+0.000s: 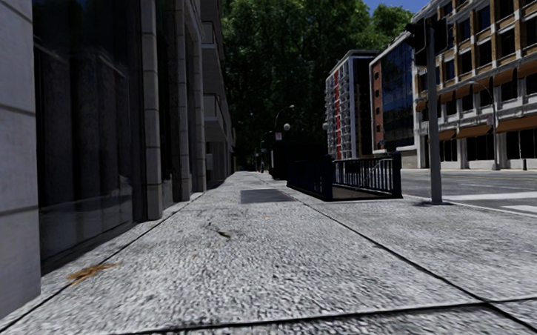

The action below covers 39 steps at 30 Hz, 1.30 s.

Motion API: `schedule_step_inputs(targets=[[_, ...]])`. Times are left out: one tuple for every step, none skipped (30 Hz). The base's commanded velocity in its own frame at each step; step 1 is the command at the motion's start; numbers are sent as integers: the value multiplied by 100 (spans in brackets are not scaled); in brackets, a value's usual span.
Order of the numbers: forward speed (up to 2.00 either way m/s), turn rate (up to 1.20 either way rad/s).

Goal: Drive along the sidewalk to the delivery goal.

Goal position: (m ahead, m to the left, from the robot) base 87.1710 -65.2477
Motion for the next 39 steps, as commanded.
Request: schedule_step_inputs(targets=[[200,34],[200,34],[200,27],[200,27],[200,15],[200,6],[200,1],[200,0],[200,0],[200,0],[200,0],[200,0],[200,0],[200,0],[200,0],[200,0],[200,0],[200,0],[200,0],[200,0],[200,0],[200,0],[200,0],[200,0],[200,0],[200,0],[200,0],[200,0],[200,0],[200,1],[200,10],[200,10],[200,14],[200,17],[200,18],[200,18],[200,18],[200,18],[200,18]])
